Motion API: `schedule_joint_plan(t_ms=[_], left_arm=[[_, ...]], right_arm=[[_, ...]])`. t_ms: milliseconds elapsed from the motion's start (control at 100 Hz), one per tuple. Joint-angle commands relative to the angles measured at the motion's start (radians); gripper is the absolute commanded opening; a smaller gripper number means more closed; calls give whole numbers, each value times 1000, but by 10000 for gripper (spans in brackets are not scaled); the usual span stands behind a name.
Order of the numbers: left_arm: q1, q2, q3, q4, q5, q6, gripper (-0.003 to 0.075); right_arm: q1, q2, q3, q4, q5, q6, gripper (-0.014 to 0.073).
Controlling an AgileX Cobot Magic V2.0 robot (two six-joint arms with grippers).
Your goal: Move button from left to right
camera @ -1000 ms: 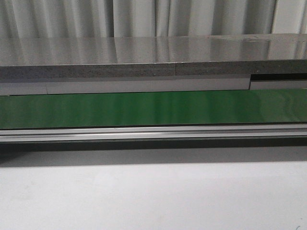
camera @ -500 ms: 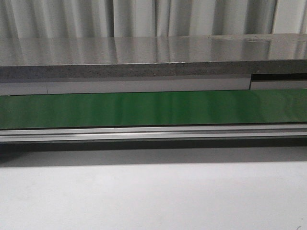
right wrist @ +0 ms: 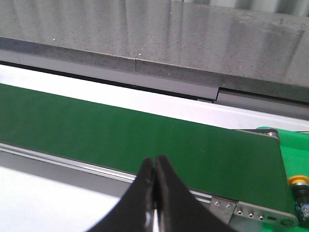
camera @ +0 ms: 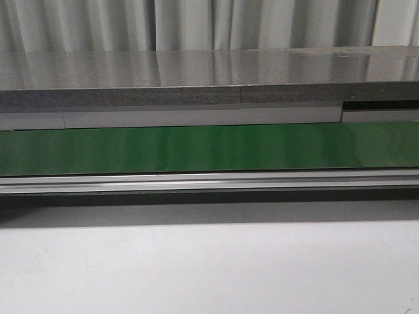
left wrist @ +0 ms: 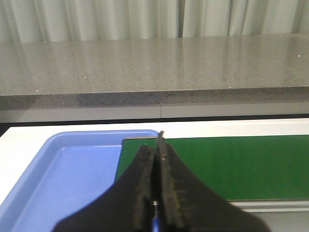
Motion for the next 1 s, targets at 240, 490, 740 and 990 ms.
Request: schedule_joint_plan(t_ms=[240, 490, 740, 990], left_arm=[[-6, 9, -29, -9, -78, -1, -20], [-6, 9, -29, -9, -78, -1, -20], [-6, 9, -29, -9, -78, -1, -20], [-6, 9, -29, -9, -78, -1, -20]], right_arm=[[2, 5, -26, 24, -58, -3, -68], [2, 5, -26, 24, -69, -3, -68], [63, -52, -18, -91, -80, 77, -68], [84, -191, 116, -325, -211, 429, -68]])
